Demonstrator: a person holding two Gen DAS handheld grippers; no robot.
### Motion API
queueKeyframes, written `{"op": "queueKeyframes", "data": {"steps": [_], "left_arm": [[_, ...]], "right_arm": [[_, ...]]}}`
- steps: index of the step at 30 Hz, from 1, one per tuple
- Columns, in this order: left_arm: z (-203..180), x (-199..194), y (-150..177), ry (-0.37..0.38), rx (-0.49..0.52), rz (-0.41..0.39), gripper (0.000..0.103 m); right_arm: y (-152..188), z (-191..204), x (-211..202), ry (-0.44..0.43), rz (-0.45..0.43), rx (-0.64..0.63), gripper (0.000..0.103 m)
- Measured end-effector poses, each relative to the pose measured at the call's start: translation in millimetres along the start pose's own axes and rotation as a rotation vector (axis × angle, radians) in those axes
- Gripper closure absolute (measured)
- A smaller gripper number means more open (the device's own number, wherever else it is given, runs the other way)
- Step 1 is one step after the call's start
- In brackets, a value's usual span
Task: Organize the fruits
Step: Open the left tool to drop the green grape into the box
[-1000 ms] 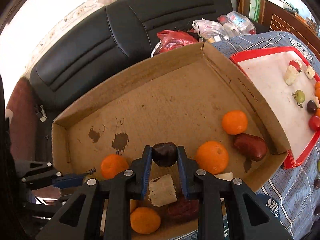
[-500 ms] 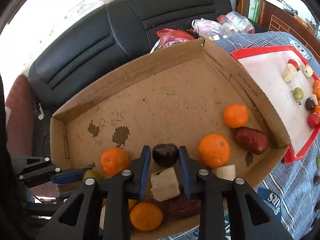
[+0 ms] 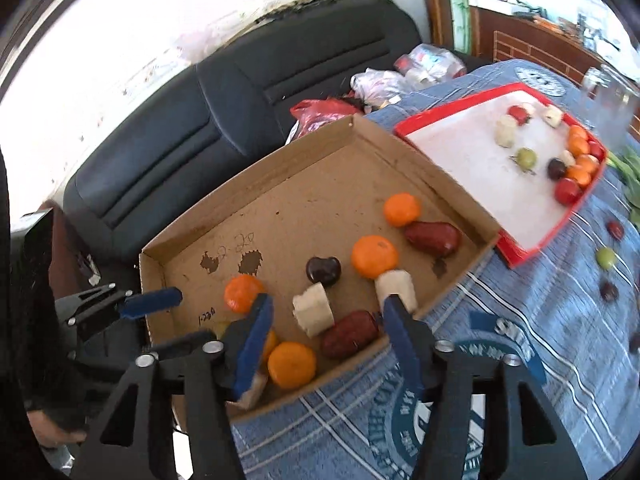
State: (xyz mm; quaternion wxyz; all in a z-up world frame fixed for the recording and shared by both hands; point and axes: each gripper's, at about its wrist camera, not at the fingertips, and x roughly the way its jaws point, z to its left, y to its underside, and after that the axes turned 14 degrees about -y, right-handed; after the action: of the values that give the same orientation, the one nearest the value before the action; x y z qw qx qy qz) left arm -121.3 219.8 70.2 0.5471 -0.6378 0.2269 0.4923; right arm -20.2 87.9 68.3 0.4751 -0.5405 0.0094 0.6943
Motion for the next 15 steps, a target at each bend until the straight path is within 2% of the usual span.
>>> {"op": "queueKeyframes", "data": {"steps": [2,8,12,15], "left_arm": [[-0.4,-3.1,-1.5,-0.023,-0.004,-0.011,0.033],[-2.3,-24.0,-5.6,-0.103,-0.001,-0.093,0.033],[0.9,-33.0,-11.1,-0.106,-0.047,-0.08,0.033],[6.7,-31.6,-13.1,-0.057,-0.097,-0.049,0.033]], "right_arm": [[6.2,0.7,-10.2,0.013,-0.014,0.0,0.034],[23.1,10.2,-33.7,0.043,-0.037,-0.037,0.025],[33.8,21.9,-41.8,0.062,-0.042,-0.09,0.024],[40.0,29.5,-44.7,0.069,-0.041,-0.12,0.024]]}}
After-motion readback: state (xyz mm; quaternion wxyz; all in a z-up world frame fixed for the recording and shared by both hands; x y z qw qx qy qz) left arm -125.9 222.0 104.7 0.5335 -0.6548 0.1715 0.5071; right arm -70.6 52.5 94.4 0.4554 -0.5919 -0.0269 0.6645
